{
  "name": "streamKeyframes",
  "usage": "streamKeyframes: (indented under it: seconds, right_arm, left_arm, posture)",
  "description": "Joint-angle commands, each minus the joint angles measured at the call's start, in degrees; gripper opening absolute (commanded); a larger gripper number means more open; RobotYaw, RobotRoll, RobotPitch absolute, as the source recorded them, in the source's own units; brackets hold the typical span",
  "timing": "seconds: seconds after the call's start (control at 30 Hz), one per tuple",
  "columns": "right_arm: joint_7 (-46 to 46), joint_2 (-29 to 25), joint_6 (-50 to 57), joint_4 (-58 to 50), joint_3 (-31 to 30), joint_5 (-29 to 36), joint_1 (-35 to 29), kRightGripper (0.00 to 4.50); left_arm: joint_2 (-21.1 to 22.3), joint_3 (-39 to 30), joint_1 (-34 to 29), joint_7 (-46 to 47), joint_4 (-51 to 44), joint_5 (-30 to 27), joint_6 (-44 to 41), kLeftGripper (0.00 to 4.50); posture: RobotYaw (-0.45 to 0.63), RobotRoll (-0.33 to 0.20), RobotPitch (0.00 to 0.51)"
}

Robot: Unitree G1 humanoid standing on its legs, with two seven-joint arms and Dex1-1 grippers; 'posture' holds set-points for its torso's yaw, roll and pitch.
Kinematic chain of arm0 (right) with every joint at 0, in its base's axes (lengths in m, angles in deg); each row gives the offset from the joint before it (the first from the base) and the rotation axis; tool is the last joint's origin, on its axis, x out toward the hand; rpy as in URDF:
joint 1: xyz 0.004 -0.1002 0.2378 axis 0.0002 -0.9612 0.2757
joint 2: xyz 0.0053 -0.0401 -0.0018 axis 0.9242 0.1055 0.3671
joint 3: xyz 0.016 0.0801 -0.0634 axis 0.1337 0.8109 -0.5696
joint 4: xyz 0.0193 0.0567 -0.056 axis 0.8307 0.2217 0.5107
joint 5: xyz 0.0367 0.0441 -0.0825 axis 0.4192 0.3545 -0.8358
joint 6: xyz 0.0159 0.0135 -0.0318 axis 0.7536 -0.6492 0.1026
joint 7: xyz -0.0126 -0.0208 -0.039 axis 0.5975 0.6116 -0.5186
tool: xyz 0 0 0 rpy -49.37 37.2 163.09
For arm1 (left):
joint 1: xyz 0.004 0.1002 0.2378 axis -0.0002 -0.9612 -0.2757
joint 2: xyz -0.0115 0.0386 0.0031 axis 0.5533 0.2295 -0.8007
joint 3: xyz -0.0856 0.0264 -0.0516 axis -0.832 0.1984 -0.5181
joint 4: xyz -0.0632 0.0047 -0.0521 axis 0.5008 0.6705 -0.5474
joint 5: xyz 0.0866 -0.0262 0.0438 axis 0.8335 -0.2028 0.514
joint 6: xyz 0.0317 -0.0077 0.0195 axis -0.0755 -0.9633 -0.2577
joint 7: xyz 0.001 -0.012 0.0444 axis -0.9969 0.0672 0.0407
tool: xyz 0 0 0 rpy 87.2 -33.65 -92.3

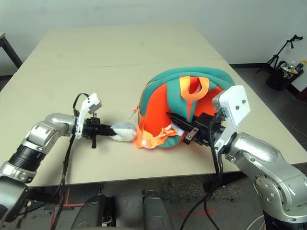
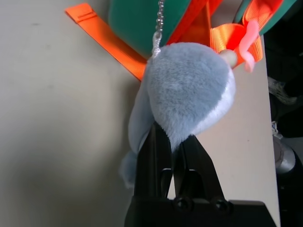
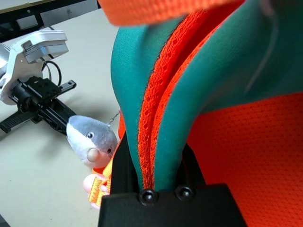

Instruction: Put the pencil case into the backpack and zip it.

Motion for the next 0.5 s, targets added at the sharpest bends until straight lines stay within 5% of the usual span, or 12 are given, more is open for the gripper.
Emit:
streamKeyframes:
  seconds: [0.03, 0.17, 0.2, 0.37, 0.5]
  right_arm:
    - [0.0, 0.6, -0.7, -0.5, -0.5, -0.1, 0.1, 0.2]
    - [1.2, 0.5, 2.3, -1.0, 0.6, 2.6, -0.3, 0.2]
    - [2.3, 0.2, 4.4, -1.5, 1.6, 4.9, -0.9, 0.2]
    - [11.7, -4.2, 14.4, -3.1, 9.1, 24.7, -3.1, 1.88]
    - [22.7, -15.8, 16.0, -0.8, 15.6, 50.7, -7.7, 3.2]
  left_arm:
    - [-0.1, 2.0, -1.6, 0.4, 2.1, 2.4, -1.4, 0.0]
    - [-0.5, -0.7, -0.2, 0.5, -1.3, 0.2, -2.9, 0.0]
    - [-1.0, -3.3, 0.3, 0.9, -3.7, -2.8, -5.8, 0.32]
    - [2.3, -15.6, 1.1, 1.3, -20.4, -19.5, -24.9, 1.89]
    - [10.1, -24.8, -0.8, 1.2, -31.8, -33.9, -41.2, 3.25]
  posture:
    - [-0.12, 0.0, 0.064]
    - [-0.12, 0.0, 0.061]
    - [-0.13, 0.0, 0.059]
    - [-0.14, 0.0, 0.051]
    - [-0.14, 0.0, 0.048]
